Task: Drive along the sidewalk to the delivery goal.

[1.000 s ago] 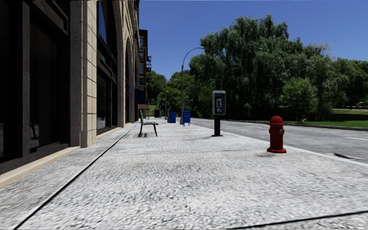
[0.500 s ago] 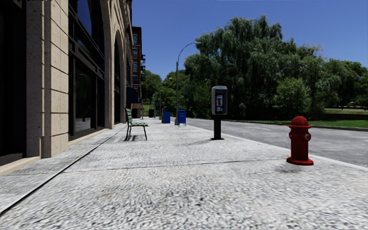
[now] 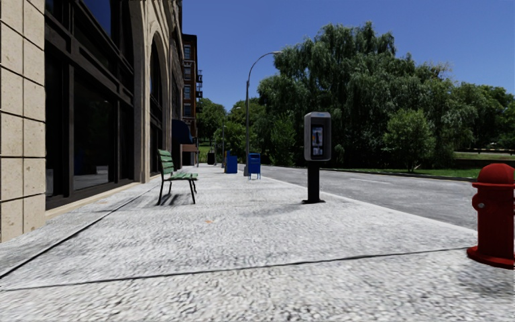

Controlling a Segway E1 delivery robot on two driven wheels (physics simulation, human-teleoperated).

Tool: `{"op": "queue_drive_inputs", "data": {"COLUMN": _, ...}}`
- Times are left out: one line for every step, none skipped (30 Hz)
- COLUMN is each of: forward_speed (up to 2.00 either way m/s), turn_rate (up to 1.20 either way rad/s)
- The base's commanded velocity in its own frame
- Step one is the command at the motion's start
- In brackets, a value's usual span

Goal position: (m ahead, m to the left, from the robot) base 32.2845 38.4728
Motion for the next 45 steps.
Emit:
{"op": "queue_drive_inputs", "data": {"forward_speed": 2.00, "turn_rate": 0.00}}
{"op": "queue_drive_inputs", "data": {"forward_speed": 2.00, "turn_rate": 0.00}}
{"op": "queue_drive_inputs", "data": {"forward_speed": 2.00, "turn_rate": 0.00}}
{"op": "queue_drive_inputs", "data": {"forward_speed": 2.00, "turn_rate": 0.00}}
{"op": "queue_drive_inputs", "data": {"forward_speed": 2.00, "turn_rate": 0.00}}
{"op": "queue_drive_inputs", "data": {"forward_speed": 2.00, "turn_rate": 0.00}}
{"op": "queue_drive_inputs", "data": {"forward_speed": 2.00, "turn_rate": 0.00}}
{"op": "queue_drive_inputs", "data": {"forward_speed": 2.00, "turn_rate": 0.00}}
{"op": "queue_drive_inputs", "data": {"forward_speed": 2.00, "turn_rate": 0.00}}
{"op": "queue_drive_inputs", "data": {"forward_speed": 2.00, "turn_rate": 0.00}}
{"op": "queue_drive_inputs", "data": {"forward_speed": 2.00, "turn_rate": 0.00}}
{"op": "queue_drive_inputs", "data": {"forward_speed": 2.00, "turn_rate": 0.00}}
{"op": "queue_drive_inputs", "data": {"forward_speed": 2.00, "turn_rate": 0.00}}
{"op": "queue_drive_inputs", "data": {"forward_speed": 2.00, "turn_rate": 0.00}}
{"op": "queue_drive_inputs", "data": {"forward_speed": 2.00, "turn_rate": 0.00}}
{"op": "queue_drive_inputs", "data": {"forward_speed": 2.00, "turn_rate": 0.00}}
{"op": "queue_drive_inputs", "data": {"forward_speed": 2.00, "turn_rate": 0.00}}
{"op": "queue_drive_inputs", "data": {"forward_speed": 2.00, "turn_rate": 0.00}}
{"op": "queue_drive_inputs", "data": {"forward_speed": 2.00, "turn_rate": 0.00}}
{"op": "queue_drive_inputs", "data": {"forward_speed": 2.00, "turn_rate": 0.00}}
{"op": "queue_drive_inputs", "data": {"forward_speed": 2.00, "turn_rate": 0.00}}
{"op": "queue_drive_inputs", "data": {"forward_speed": 2.00, "turn_rate": 0.00}}
{"op": "queue_drive_inputs", "data": {"forward_speed": 2.00, "turn_rate": 0.00}}
{"op": "queue_drive_inputs", "data": {"forward_speed": 2.00, "turn_rate": 0.00}}
{"op": "queue_drive_inputs", "data": {"forward_speed": 2.00, "turn_rate": 0.00}}
{"op": "queue_drive_inputs", "data": {"forward_speed": 2.00, "turn_rate": 0.00}}
{"op": "queue_drive_inputs", "data": {"forward_speed": 2.00, "turn_rate": 0.00}}
{"op": "queue_drive_inputs", "data": {"forward_speed": 2.00, "turn_rate": 0.07}}
{"op": "queue_drive_inputs", "data": {"forward_speed": 2.00, "turn_rate": 0.07}}
{"op": "queue_drive_inputs", "data": {"forward_speed": 2.00, "turn_rate": 0.13}}
{"op": "queue_drive_inputs", "data": {"forward_speed": 2.00, "turn_rate": 0.16}}
{"op": "queue_drive_inputs", "data": {"forward_speed": 2.00, "turn_rate": 0.20}}
{"op": "queue_drive_inputs", "data": {"forward_speed": 2.00, "turn_rate": 0.20}}
{"op": "queue_drive_inputs", "data": {"forward_speed": 2.00, "turn_rate": 0.23}}
{"op": "queue_drive_inputs", "data": {"forward_speed": 2.00, "turn_rate": 0.24}}
{"op": "queue_drive_inputs", "data": {"forward_speed": 2.00, "turn_rate": 0.24}}
{"op": "queue_drive_inputs", "data": {"forward_speed": 2.00, "turn_rate": 0.24}}
{"op": "queue_drive_inputs", "data": {"forward_speed": 2.00, "turn_rate": 0.24}}
{"op": "queue_drive_inputs", "data": {"forward_speed": 2.00, "turn_rate": 0.24}}
{"op": "queue_drive_inputs", "data": {"forward_speed": 2.00, "turn_rate": 0.24}}
{"op": "queue_drive_inputs", "data": {"forward_speed": 2.00, "turn_rate": 0.24}}
{"op": "queue_drive_inputs", "data": {"forward_speed": 2.00, "turn_rate": 0.24}}
{"op": "queue_drive_inputs", "data": {"forward_speed": 2.00, "turn_rate": 0.24}}
{"op": "queue_drive_inputs", "data": {"forward_speed": 2.00, "turn_rate": 0.24}}
{"op": "queue_drive_inputs", "data": {"forward_speed": 2.00, "turn_rate": 0.24}}
